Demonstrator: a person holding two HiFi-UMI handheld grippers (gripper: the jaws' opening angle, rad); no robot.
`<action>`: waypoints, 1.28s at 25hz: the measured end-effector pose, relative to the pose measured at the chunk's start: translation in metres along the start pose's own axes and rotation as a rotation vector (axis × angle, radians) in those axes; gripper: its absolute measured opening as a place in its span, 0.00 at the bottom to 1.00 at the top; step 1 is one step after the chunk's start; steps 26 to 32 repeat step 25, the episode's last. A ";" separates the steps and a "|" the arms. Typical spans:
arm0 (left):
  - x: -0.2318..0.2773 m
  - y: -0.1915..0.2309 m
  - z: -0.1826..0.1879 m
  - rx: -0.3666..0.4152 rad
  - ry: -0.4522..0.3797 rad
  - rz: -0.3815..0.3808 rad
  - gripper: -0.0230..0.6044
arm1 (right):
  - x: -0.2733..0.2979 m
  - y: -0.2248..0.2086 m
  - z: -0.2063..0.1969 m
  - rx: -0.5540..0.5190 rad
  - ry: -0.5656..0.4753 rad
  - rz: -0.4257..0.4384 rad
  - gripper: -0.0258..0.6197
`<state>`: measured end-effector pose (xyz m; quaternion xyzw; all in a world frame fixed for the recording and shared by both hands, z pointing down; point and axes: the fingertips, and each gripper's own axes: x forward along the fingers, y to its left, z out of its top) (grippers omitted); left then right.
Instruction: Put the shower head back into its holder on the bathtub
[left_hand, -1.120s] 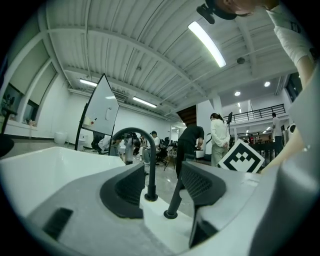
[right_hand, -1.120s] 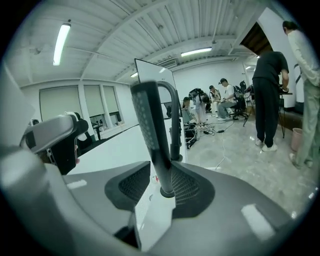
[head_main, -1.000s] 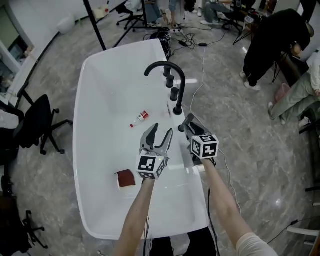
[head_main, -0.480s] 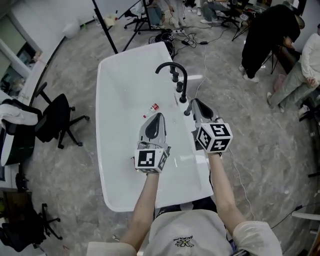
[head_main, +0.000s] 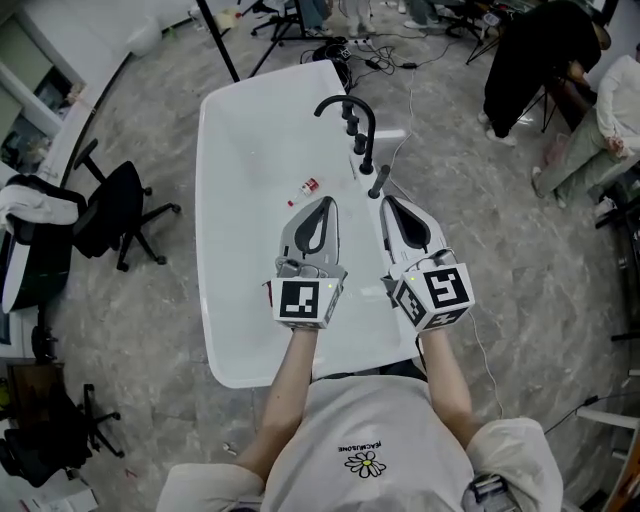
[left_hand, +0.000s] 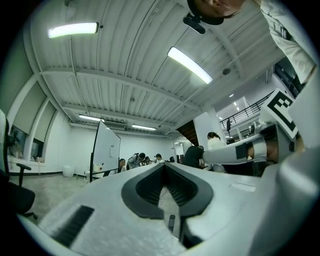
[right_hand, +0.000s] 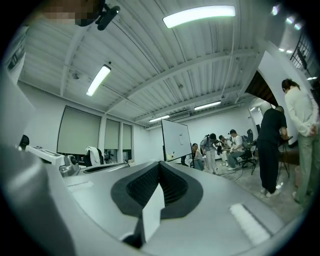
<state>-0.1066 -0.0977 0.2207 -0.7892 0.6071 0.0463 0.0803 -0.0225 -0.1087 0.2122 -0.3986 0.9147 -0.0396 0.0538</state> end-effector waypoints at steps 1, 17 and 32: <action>-0.002 0.001 0.002 0.004 -0.002 0.001 0.03 | -0.002 0.004 0.002 -0.012 -0.004 0.003 0.05; -0.015 0.004 0.019 -0.079 -0.052 -0.009 0.03 | -0.013 0.017 0.004 -0.040 -0.012 0.006 0.05; -0.014 0.011 0.031 -0.117 -0.086 -0.034 0.03 | -0.009 0.020 0.012 -0.041 -0.026 0.003 0.05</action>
